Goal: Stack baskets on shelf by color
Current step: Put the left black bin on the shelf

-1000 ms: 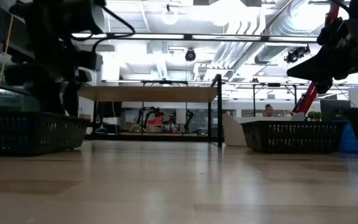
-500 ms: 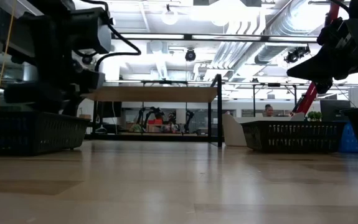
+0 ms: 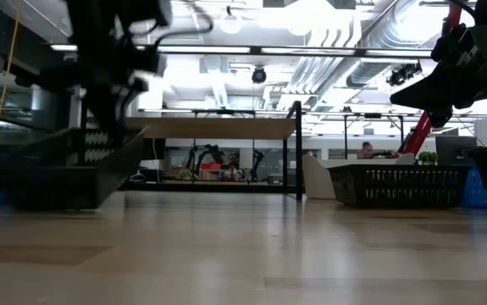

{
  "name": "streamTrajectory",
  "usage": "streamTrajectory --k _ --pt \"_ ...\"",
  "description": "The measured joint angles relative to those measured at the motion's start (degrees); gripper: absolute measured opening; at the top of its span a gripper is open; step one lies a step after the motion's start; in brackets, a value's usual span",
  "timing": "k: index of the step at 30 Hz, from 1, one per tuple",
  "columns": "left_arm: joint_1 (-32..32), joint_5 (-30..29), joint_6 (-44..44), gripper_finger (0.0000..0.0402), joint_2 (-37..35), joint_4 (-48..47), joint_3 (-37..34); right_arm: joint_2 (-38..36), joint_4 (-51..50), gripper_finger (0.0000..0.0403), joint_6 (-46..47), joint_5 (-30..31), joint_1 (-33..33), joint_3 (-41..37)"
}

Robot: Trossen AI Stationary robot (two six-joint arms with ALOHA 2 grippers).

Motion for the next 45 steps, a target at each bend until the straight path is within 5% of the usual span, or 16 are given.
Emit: streamTrajectory --k 11,17,26,45 --pt "0.7 -6.5 9.7 0.0 -0.5 -22.8 30.5 0.0 0.0 0.0 0.0 0.0 0.0 0.0" --pt "8.9 -9.5 17.8 0.0 -0.5 -29.6 43.1 0.0 0.0 0.0 0.0 0.0 0.0 0.0" --pt "27.4 2.3 34.4 0.0 0.4 -30.9 44.9 0.0 0.0 0.0 0.0 0.0 0.0 0.0" --pt "42.1 -1.0 42.7 0.0 12.3 -27.7 44.9 0.0 0.0 0.0 0.0 0.0 0.0 0.0"
